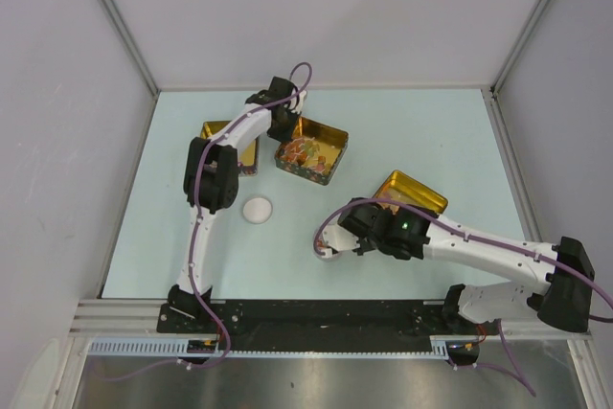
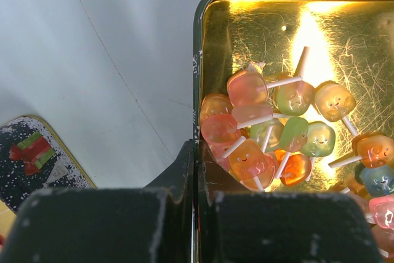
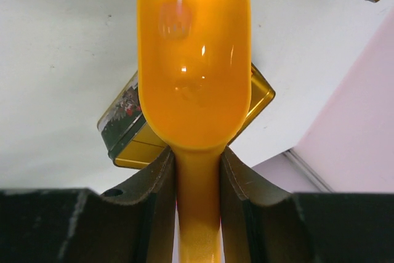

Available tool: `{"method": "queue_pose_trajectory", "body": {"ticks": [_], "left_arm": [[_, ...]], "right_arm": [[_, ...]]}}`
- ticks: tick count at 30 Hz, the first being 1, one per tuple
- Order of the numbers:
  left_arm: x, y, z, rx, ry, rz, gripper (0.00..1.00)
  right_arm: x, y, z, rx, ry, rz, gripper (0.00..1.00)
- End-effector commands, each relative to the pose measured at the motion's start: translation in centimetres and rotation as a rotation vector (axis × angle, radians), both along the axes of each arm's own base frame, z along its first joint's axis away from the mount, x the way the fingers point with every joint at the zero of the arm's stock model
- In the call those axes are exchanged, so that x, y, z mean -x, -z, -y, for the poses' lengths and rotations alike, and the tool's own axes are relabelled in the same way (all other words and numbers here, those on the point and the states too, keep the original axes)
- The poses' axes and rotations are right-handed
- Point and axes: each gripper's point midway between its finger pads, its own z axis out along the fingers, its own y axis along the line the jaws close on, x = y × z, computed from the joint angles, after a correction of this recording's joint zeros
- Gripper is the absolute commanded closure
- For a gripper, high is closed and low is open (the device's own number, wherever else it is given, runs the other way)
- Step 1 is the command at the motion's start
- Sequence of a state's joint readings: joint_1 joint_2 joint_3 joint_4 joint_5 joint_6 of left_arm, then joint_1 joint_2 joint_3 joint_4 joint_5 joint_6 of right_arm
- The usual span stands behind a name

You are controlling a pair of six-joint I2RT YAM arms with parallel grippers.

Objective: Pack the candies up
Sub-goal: Place the fake candies in the packing bottle, then place the spatula at the center of the board.

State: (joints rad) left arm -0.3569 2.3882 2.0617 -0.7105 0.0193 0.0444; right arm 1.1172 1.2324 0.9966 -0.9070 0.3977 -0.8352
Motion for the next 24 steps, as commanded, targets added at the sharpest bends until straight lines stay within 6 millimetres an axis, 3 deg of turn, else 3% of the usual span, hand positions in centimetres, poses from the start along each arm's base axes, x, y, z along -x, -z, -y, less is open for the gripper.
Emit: {"method": "queue_pose_trajectory", "body": {"ticks": [1,13,18,19,20,22,23,24], "left_arm": [[-1.1,-4.9,-0.3,0.021,-0.011,0.100,1.00],[-1.4,-5.2,-0.3,0.017,-0.005,0.108,1.00],[-1.5,-5.6,-0.2,0.020,0.002,0.117,1.00],[-1.5,-5.8,-0.2,0.023,0.002,0.119,0.99],[-1.5,-6.1,-0.2,0.025,0.002,0.125,0.96],[-1.7,-6.6,-0.2,0.027,0.001,0.134,0.79],[-1.8,-6.3,-0.2,0.026,0.001,0.128,0.70],[-1.9,-6.5,-0.2,0.028,-0.001,0.131,0.53]], "right_arm": [[-0.9,-1.3,0.3,0.027,0.007,0.085,1.00],[-0.8,-3.5,-0.4,-0.022,0.005,0.091,1.00],[-2.1,-5.1,-1.2,-0.173,0.041,0.093,1.00],[-3.3,-5.3,-0.2,-0.198,0.093,0.092,1.00],[-4.1,-5.9,-0.8,-0.268,0.101,0.094,1.00],[-6.0,-6.2,0.3,-0.324,0.166,0.098,1.00],[-8.5,-6.6,1.7,-0.371,0.251,0.127,1.00],[-9.8,-6.7,2.6,-0.389,0.300,0.146,1.00]]}}
